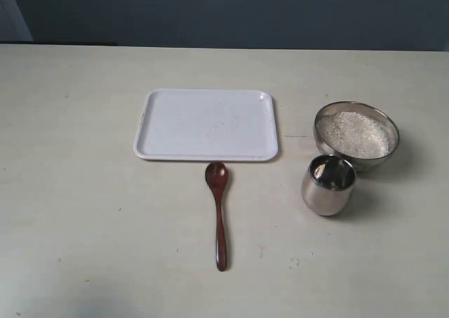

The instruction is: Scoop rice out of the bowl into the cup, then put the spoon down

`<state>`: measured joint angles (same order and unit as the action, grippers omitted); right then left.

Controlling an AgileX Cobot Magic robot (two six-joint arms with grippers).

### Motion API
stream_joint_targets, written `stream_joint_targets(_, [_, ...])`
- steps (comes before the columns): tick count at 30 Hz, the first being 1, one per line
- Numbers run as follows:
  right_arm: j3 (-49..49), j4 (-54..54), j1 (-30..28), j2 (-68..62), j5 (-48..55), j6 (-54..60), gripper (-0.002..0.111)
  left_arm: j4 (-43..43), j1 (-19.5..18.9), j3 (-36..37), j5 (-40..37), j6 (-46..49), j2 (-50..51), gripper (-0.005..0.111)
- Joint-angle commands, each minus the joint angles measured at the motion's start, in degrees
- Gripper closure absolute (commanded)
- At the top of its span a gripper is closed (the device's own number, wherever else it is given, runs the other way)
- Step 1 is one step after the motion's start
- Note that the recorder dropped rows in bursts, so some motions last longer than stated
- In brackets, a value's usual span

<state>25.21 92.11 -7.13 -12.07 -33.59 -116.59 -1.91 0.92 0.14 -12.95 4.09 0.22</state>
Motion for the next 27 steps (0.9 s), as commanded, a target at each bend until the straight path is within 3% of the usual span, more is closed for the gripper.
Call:
stream_joint_targets(1, [7.83, 7.84, 0.74, -10.08, -6.53, -4.52, 0.108, -0.30, 0.31, -0.14, 0.63, -0.27, -0.22, 0.106])
stream_joint_targets(5, [12.93, 7.84, 0.86, -18.58, -9.37, -4.52, 0.108, -0.54, 0.31, -0.14, 0.63, -0.27, -0.22, 0.106])
stream_joint_targets(7, [15.69, 7.84, 0.86, -22.71, -5.61, -4.52, 0.108, -0.54, 0.31, -0.14, 0.63, -0.27, -0.22, 0.106])
stream_joint_targets(11, [18.55, 7.84, 0.86, -29.26, 14.59, -3.47, 0.108, -0.54, 0.31, -0.14, 0.63, -0.27, -0.22, 0.106])
stream_joint_targets(15, [19.51, 7.84, 0.86, -34.53, 27.88, 3.84, 0.108, -0.54, 0.31, -0.14, 0.63, -0.27, -0.22, 0.106])
stream_joint_targets(18, [20.44, 7.84, 0.86, -38.37, 24.72, 12.38, 0.108, -0.54, 0.31, -0.14, 0.63, -0.27, -0.22, 0.106])
stream_joint_targets(22, [21.14, 7.84, 1.71, -43.19, 15.15, 13.70, 0.108, -0.54, 0.31, -0.14, 0.63, -0.27, -0.22, 0.106])
stream_joint_targets(27, [21.14, 7.84, 6.43, -47.62, 25.84, 17.71, 0.108, -0.54, 0.31, -0.14, 0.63, -0.27, -0.22, 0.106])
